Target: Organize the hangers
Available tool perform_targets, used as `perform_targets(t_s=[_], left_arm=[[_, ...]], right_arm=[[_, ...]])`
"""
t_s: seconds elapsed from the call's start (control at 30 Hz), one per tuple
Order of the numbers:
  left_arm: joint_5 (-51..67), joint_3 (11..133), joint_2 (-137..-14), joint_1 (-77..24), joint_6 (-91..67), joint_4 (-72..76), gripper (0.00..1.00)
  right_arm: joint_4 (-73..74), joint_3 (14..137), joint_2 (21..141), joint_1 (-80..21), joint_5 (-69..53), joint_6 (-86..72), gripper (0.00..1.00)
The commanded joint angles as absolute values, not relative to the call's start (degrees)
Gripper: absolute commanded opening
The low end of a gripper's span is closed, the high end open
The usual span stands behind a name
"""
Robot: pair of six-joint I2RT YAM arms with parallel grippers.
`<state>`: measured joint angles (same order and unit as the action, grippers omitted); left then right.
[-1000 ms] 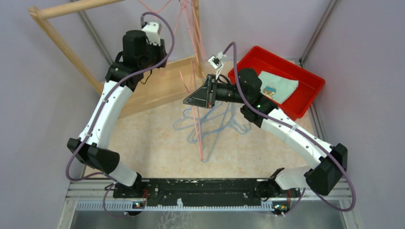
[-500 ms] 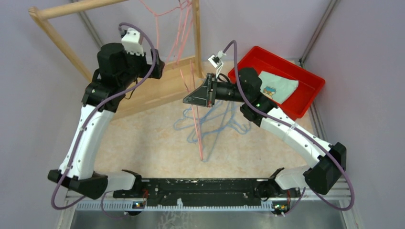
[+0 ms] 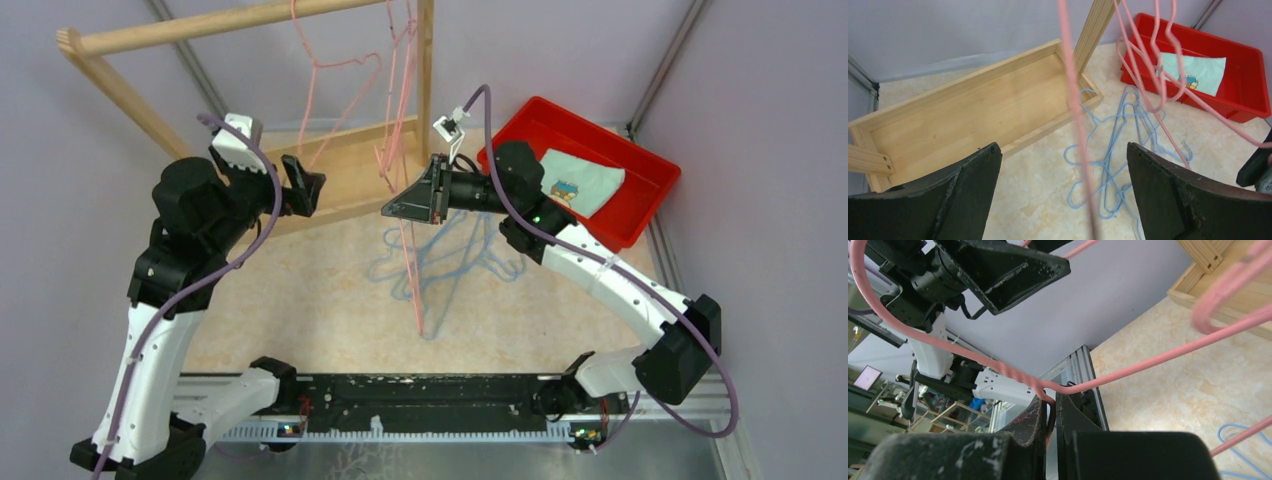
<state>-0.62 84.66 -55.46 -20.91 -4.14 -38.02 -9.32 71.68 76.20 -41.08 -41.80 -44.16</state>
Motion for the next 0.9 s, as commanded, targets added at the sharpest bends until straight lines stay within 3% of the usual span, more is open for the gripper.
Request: perform_targets(t_s=[0.0,0.27,0.87], left_arm=[[-2.55,79.87,-54.4,-21.37,-4.57,-35.83,1.0],[-2.64,82.77,-62.46,-21.36,-3.14,-26.58,1.0],[8.29,88.63,-64.48,-21.46,-5.66,-30.48,1.0]], right_arm=[[-12.0,72.02,75.7,-40.73,-41.28,-43.6,0.0],[-10.05,72.07,73.3,-40.74,-38.79,-42.49,0.0],[-5.1,75.28,74.26,-40.71,-35.28,-38.93,0.0]])
